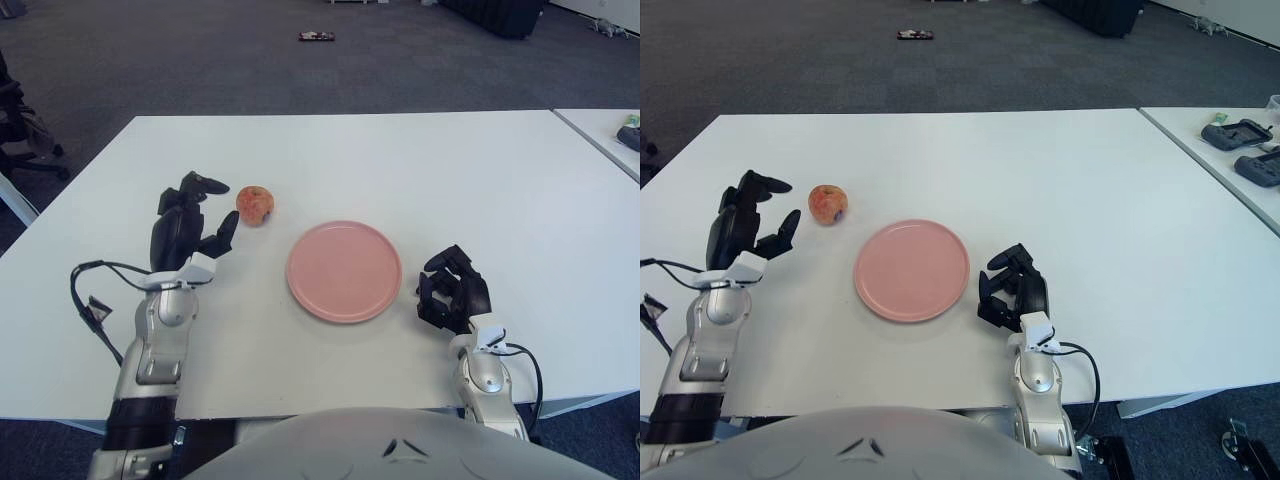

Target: Put the apple into the plate.

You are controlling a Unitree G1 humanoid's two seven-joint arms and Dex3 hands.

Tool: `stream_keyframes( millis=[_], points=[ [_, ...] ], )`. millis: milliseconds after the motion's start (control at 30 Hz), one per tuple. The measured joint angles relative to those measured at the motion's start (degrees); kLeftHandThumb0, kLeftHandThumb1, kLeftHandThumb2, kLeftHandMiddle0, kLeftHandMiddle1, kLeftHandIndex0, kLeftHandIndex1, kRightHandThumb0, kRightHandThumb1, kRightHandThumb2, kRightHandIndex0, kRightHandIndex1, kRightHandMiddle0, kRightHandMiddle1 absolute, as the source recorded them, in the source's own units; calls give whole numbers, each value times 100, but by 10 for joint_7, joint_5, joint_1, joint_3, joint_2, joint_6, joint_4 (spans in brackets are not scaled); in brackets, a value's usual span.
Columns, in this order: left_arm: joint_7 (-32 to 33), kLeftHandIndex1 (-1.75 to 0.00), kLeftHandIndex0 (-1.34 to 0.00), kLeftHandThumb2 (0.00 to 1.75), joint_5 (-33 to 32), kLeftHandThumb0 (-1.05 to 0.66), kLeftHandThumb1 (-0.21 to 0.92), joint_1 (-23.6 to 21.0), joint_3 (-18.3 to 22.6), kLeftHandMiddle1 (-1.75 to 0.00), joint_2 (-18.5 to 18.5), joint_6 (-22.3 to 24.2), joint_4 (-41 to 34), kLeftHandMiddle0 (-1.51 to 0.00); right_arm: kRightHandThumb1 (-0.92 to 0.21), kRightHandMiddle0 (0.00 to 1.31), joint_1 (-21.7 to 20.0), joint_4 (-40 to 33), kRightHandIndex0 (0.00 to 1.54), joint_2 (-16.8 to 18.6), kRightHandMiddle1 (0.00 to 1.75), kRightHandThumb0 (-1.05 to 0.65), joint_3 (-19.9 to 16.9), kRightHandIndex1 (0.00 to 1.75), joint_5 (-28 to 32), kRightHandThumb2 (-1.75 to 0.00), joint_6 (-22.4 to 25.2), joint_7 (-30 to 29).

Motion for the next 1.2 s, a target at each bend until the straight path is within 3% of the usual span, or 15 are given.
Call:
stream_keyframes(
  millis=[100,267,400,533,733,933,1200],
  points=[
    [4,-11,0,75,10,-98,55,-20,-8,-19,8,2,14,0,-50,47,1,0,74,0,175,-42,0,153,0,-110,0,-1],
    [14,-2,0,71,24,-103,54,-51,-26,-3,19,-8,45,0,-50,47,2,0,74,1,175,-42,0,152,-1,-110,0,-5],
    [21,0,0,68,27,-104,55,-79,-38,-1,28,-23,82,0,-50,46,3,0,74,1,175,-42,-2,151,-1,-109,0,-6],
    [43,0,0,63,33,-105,60,-127,-56,0,51,-70,176,0,-51,46,4,0,73,1,175,-42,0,151,0,-108,0,-5],
    [119,0,0,58,100,-105,68,-189,-100,0,104,-120,297,0,-51,46,5,1,74,1,175,-42,0,152,0,-108,0,-5],
    [153,0,0,52,158,-105,74,-227,-144,0,132,-112,333,0,-51,46,4,1,74,1,175,-42,-2,152,0,-108,0,-6],
    [116,0,0,45,181,-105,78,-248,-191,0,142,-92,336,0,-50,46,3,3,75,3,175,-42,-2,153,-1,-109,0,-9]
  ],
)
